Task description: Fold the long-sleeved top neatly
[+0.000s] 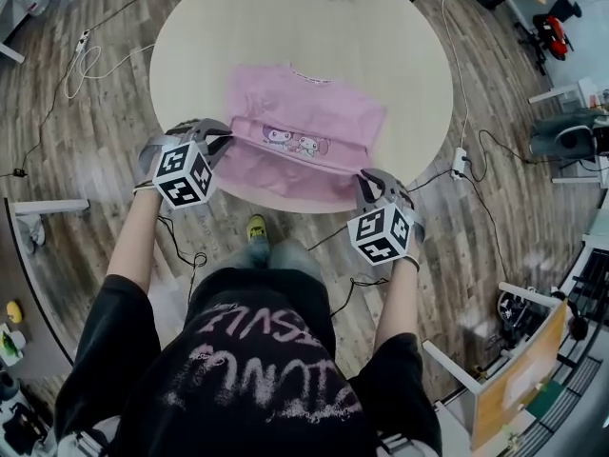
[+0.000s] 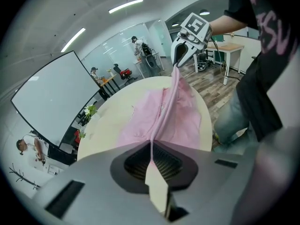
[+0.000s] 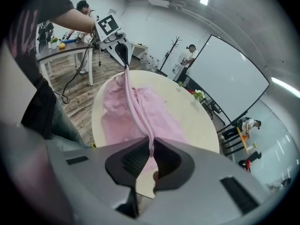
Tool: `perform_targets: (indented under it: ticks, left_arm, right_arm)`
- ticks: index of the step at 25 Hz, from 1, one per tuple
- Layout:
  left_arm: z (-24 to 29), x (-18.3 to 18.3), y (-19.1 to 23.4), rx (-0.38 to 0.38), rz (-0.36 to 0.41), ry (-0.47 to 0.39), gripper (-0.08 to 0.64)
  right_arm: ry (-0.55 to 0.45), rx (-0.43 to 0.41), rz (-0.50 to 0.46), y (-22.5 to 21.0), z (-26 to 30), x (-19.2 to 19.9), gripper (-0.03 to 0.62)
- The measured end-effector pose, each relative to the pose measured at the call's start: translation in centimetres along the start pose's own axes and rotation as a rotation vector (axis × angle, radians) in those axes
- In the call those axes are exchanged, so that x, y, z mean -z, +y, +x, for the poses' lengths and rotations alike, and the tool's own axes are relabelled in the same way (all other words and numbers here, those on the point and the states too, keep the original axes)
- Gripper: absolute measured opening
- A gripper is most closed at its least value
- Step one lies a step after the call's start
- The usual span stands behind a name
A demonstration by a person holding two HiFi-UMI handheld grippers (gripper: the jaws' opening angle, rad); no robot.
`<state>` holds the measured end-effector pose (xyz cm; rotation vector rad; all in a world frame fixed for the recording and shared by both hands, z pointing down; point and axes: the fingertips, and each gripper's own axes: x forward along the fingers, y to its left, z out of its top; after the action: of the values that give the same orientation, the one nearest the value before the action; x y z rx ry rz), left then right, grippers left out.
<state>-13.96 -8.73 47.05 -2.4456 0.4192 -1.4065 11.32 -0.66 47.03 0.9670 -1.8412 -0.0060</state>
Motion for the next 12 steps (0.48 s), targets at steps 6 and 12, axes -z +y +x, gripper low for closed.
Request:
perform_targets:
  ticks: [6, 12]
  left_arm:
    - [0.7, -0.8, 1.9, 0.037, 0.005, -0.02, 0.026]
    - [1.9, -1.9, 4.1, 0.044, 0.015, -0.023, 0.026]
  right_arm:
    - [0.019, -0.004, 0.021, -1.8, 0.2, -0.5, 0.034]
    - [0.01, 0.007, 0.035, -4.6, 1.0, -0.9, 0.035]
